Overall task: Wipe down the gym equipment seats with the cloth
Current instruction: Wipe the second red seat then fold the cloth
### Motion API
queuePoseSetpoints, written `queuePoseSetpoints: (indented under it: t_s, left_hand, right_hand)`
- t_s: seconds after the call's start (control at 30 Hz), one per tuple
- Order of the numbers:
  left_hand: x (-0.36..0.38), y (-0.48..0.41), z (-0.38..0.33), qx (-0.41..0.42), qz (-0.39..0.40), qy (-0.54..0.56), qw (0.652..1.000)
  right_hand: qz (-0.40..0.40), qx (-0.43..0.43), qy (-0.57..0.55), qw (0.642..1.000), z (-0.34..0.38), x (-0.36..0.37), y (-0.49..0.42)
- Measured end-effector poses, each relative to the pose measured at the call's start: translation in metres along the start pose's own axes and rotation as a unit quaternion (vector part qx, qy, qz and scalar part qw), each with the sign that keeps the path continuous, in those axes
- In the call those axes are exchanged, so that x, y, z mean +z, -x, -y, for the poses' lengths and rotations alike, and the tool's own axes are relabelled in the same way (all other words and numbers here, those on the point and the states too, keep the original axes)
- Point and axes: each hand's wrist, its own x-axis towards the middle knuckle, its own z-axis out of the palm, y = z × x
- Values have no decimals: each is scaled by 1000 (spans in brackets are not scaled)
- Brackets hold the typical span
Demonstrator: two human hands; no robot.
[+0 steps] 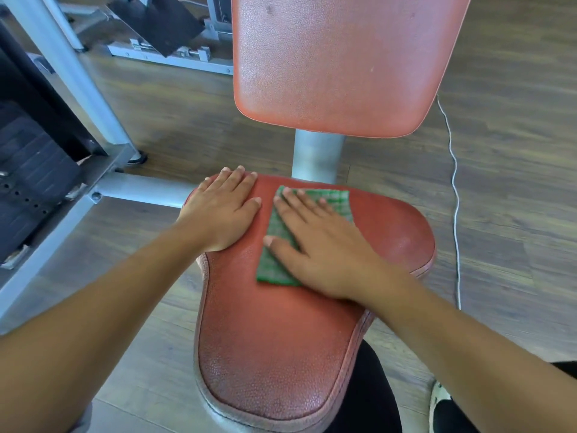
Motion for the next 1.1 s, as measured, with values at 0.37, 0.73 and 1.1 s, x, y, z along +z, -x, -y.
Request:
queuePoseSetpoints:
  t_s: [0.37,0.73,1.1]
  left_hand:
    - [-2,9,-4,0,-66,51,996]
    - [2,76,-12,46,-63,184,980]
    - [4,87,-20,38,-20,139,989]
  right_hand:
    - [-6,126,44,991,-39,-10,36]
    - [-51,24,-25,998,47,7,81]
    - [-33,136,35,990,1,-1,27]
